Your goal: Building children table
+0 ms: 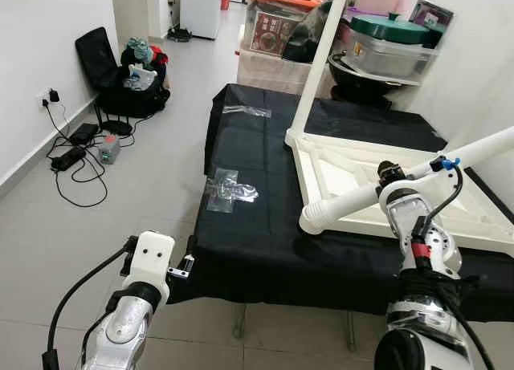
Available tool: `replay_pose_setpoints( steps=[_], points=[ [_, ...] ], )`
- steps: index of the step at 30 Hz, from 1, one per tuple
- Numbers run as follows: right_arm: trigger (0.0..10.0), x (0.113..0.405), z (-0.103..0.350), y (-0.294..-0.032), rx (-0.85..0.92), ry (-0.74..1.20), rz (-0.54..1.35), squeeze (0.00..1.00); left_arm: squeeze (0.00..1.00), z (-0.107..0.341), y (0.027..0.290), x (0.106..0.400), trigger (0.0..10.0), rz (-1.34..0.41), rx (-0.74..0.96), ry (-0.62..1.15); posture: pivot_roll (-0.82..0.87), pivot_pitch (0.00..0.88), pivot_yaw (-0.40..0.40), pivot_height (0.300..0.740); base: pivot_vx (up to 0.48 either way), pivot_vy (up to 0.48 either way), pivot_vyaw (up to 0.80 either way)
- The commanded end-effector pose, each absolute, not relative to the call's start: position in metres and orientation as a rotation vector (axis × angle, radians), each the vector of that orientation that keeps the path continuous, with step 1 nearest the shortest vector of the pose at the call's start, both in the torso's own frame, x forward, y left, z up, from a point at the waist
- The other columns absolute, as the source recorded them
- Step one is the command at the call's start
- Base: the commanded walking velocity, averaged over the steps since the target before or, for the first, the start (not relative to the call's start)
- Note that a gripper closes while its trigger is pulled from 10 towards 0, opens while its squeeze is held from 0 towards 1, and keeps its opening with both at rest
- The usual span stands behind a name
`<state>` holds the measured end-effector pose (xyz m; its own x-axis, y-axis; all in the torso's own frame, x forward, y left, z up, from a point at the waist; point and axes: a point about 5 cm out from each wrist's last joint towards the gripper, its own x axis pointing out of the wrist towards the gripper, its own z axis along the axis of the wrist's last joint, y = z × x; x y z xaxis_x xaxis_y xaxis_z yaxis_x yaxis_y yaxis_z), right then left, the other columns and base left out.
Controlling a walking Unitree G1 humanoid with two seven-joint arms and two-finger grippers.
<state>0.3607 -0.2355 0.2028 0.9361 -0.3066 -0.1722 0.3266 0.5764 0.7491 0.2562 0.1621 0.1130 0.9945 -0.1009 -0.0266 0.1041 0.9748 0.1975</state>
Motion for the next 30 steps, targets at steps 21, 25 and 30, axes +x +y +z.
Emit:
replay_pose_setpoints(
  steps=[21,25,30],
  points=[
    [10.0,0.34,0.26,-0.188,0.276,-0.26,-0.039,0.0,0.0,0.127,0.167,0.258,10.0,-0.057,0.15,-0.072,0.11,0.0,-0.17,0.74,0.0,0.0,0.0],
    [10.0,0.342,0.249,-0.191,0.262,-0.171,-0.094,0.0,0.0,0.128,0.168,0.258,10.0,-0.052,0.15,-0.082,0.11,0.0,-0.168,0.74,0.0,0.0,0.0],
    [10.0,0.344,0.241,-0.192,0.225,-0.104,-0.128,0.0,0.0,0.129,0.168,0.258,10.0,-0.054,0.151,-0.085,0.11,0.0,-0.168,0.74,0.0,0.0,0.0]
  ],
)
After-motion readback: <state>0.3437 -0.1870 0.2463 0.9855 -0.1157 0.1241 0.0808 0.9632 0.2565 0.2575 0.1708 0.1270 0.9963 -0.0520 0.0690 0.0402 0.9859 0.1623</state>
